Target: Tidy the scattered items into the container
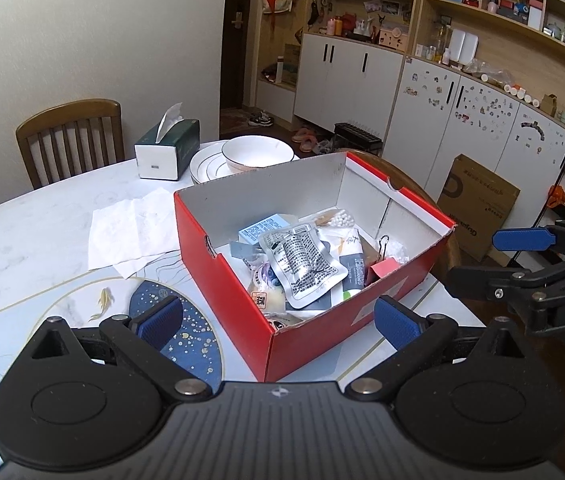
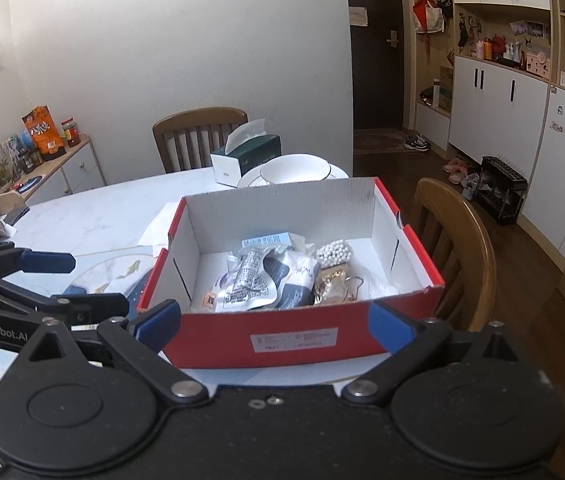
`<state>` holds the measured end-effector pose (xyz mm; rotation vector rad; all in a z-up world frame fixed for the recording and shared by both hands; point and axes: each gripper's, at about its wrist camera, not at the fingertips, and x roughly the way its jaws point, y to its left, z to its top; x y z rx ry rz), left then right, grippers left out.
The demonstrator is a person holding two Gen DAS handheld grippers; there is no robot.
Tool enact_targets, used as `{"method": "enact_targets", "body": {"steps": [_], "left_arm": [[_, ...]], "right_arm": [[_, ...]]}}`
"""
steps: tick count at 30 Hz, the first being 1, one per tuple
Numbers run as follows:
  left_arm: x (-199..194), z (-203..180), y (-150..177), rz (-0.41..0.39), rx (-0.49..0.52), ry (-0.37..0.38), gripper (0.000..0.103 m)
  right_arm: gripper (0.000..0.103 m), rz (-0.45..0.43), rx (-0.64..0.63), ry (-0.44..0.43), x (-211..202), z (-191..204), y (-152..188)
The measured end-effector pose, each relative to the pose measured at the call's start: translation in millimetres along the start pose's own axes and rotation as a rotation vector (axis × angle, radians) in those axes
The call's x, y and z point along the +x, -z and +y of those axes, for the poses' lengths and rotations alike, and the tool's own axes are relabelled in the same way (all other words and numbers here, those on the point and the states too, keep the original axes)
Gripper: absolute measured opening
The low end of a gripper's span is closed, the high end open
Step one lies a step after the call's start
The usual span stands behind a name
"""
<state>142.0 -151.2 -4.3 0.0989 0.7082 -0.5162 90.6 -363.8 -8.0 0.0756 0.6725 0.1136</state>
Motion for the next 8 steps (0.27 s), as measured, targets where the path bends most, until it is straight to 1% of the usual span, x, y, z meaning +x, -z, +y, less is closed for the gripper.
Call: {"method": "enact_targets", "body": {"steps": [8], "left_arm": [[-2.4,3.5,3.8,0.004,-0.002,0.005,0.102]], "right_arm": [[0.1,0.015,0.0,0.003,1.1,8.5,2.8]]}}
